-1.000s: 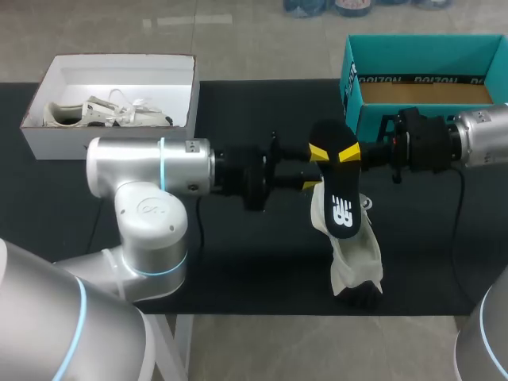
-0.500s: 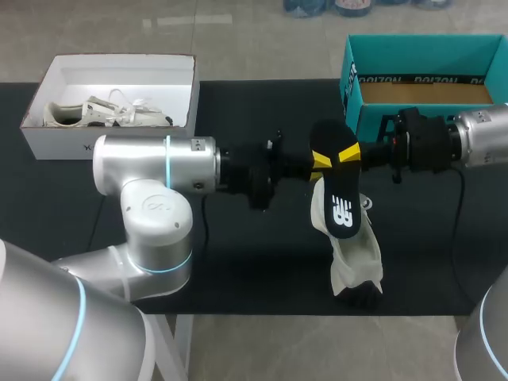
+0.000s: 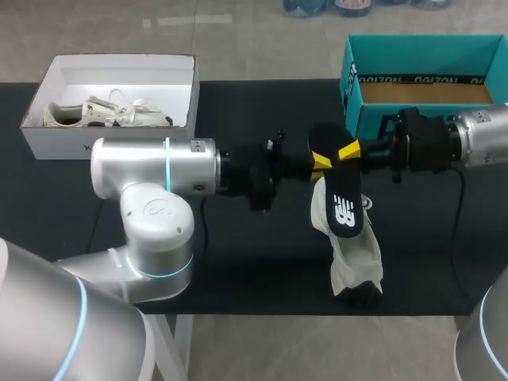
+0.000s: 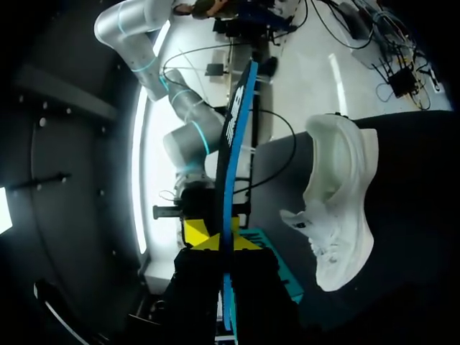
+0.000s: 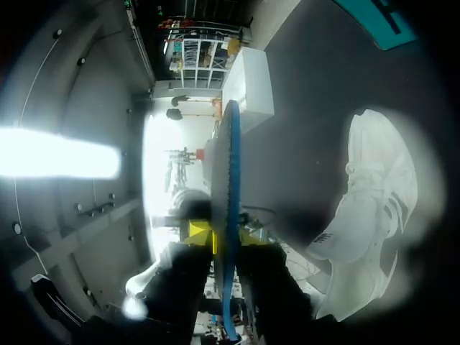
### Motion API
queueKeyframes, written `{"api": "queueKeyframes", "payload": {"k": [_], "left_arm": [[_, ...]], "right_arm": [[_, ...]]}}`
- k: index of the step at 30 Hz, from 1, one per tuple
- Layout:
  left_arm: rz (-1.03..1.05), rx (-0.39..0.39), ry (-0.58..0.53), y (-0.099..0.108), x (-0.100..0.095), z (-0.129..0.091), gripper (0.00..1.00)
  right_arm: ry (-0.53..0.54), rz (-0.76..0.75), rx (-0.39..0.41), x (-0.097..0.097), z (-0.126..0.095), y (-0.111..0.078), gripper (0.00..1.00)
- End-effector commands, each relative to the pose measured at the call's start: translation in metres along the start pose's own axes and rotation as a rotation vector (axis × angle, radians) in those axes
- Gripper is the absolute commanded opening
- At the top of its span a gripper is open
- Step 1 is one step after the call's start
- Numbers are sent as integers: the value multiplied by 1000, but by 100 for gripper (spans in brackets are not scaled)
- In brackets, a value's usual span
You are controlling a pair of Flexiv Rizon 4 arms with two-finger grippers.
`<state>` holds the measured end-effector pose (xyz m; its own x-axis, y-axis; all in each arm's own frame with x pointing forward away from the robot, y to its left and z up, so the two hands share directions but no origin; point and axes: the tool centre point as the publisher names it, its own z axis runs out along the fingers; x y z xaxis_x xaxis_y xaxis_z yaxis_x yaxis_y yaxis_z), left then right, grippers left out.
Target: Take the shoe out of the shoebox, open the shoe tongue, remove and reinsert the insole, then place the shoe into the shoebox
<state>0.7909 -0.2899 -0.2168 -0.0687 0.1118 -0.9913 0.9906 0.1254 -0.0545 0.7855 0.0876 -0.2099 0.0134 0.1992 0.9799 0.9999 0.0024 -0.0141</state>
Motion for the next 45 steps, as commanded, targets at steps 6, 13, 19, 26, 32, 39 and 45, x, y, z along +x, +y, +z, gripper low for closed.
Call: {"api": "queueKeyframes", "payload": {"k": [6,13,19,26,32,39,45], "left_arm": [[-44,-17,19,-9,3,-18,0],[-87,-20,26,-12,10,-23,0],[-84,-20,23,-13,5,-23,0],[-84,-14,28,-18,2,-21,0],[-91,-10,36,-24,-3,-19,0],[-115,-8,36,-25,-5,-20,0],[-135,-14,37,-18,-13,-11,0]], "right_arm": [[-114,-72,-50,2,-66,-7,100],[-233,-294,83,16,-103,-25,100],[-292,-377,252,24,-99,-36,100],[-292,-377,252,24,-99,-36,100],[-292,-377,252,24,-99,-36,100],[-456,-423,251,16,-114,-64,100],[-559,-471,262,2,-125,-97,100]]}}
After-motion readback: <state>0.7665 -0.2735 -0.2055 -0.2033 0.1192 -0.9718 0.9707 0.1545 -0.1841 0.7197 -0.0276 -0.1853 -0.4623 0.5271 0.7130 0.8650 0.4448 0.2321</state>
